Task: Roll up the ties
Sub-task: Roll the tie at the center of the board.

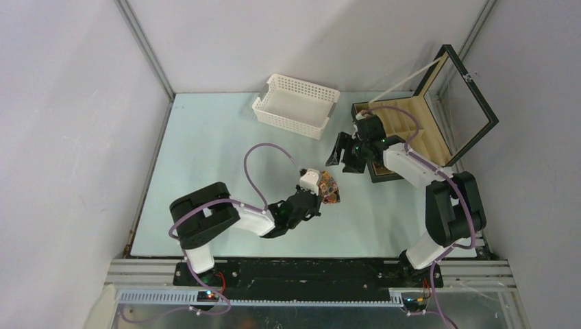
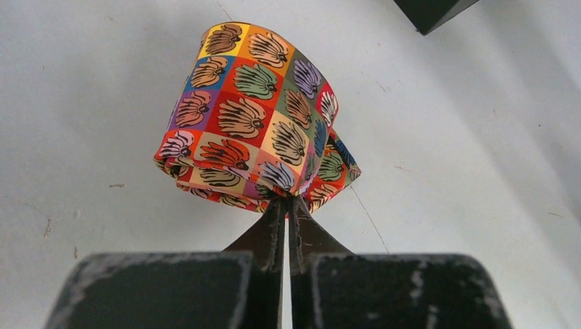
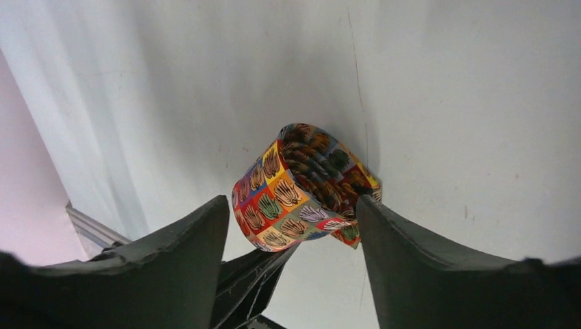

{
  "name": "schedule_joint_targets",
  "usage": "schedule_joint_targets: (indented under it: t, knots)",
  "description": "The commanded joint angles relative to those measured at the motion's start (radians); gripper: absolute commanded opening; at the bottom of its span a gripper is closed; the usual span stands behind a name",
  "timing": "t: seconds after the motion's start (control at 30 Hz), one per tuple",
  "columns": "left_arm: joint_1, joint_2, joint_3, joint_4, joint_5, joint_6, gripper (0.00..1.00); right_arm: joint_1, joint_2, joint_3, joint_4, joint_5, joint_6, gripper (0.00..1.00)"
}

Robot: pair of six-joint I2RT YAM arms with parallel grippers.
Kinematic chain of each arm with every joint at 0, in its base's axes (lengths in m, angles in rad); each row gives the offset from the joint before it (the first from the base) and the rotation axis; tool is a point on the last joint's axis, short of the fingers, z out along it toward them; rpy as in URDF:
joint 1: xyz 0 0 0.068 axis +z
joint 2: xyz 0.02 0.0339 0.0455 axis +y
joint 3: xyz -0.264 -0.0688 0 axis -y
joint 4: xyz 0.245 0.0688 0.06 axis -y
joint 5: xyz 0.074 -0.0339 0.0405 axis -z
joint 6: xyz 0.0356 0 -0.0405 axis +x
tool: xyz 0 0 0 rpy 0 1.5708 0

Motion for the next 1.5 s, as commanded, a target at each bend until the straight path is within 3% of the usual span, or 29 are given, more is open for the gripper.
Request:
schedule_joint_targets:
  t: [0.0, 0.17, 0.73, 1.27, 1.47]
  knots:
    - [-0.020, 0.019, 0.023, -0.025, -0.039, 0.057, 0.00, -0.004, -0.054, -0.037, 0.028, -0.081, 0.021, 0.66]
    - [-0.031, 0.048, 0.049, -0.040, -0.025, 0.068, 0.00, -0.003, -0.103, -0.095, 0.063, -0.119, 0.024, 0.48]
    - [-0.054, 0.094, 0.076, -0.079, -0.015, 0.089, 0.00, 0.000, -0.137, -0.188, 0.126, -0.145, 0.053, 0.40]
    - [-0.054, 0.106, 0.080, -0.091, -0.025, 0.065, 0.00, 0.045, -0.043, -0.207, 0.191, -0.122, 0.045, 0.20]
    - [-0.054, 0.097, 0.082, -0.108, -0.032, 0.044, 0.00, 0.043, -0.034, -0.224, 0.194, -0.103, 0.046, 0.17]
